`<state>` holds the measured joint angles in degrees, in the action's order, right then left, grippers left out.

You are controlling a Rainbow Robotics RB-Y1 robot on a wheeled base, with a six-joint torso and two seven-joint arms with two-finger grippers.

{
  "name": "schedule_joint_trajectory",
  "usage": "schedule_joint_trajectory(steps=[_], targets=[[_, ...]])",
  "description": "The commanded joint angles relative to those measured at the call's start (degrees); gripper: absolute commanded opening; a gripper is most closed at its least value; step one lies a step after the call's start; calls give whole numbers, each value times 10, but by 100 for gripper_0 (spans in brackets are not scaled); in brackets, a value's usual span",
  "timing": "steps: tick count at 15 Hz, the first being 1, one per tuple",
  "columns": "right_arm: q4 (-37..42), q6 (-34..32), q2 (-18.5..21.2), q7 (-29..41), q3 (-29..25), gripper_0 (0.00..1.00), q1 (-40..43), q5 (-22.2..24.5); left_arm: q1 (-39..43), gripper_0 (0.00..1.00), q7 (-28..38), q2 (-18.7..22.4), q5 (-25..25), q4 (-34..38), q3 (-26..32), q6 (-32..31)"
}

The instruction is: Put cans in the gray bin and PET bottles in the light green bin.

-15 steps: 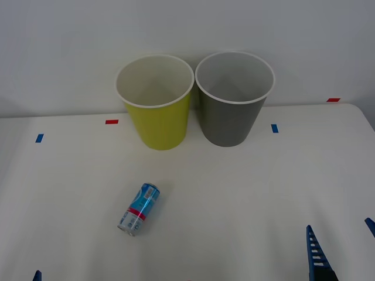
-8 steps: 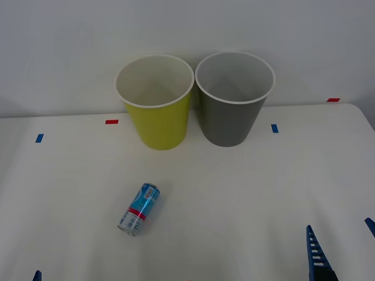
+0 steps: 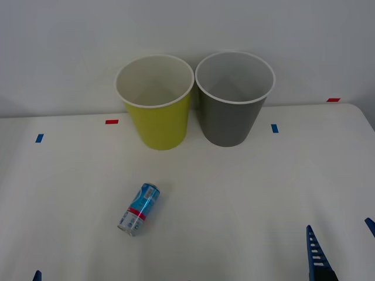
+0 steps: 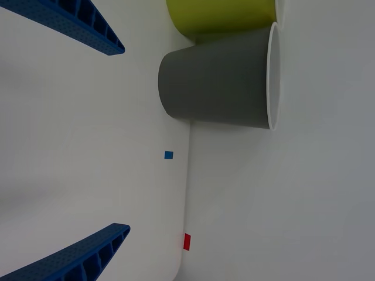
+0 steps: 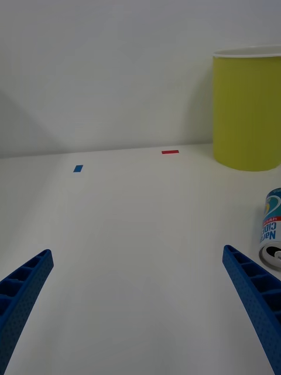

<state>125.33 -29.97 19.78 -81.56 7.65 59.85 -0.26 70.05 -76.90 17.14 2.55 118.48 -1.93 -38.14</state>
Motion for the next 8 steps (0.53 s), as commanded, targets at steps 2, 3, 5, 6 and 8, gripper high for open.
schedule_joint_trajectory(steps=[2,3,5,6,8], targets=[[0,0,0,0,0,100,0,0,0,100,0,0,0,0,0,0],[0,0,0,0,0,100,0,0,0,100,0,0,0,0,0,0],[0,0,0,0,0,100,0,0,0,100,0,0,0,0,0,0],[0,0,0,0,0,100,0,0,0,100,0,0,0,0,0,0],[0,0,0,0,0,100,0,0,0,100,0,0,0,0,0,0]])
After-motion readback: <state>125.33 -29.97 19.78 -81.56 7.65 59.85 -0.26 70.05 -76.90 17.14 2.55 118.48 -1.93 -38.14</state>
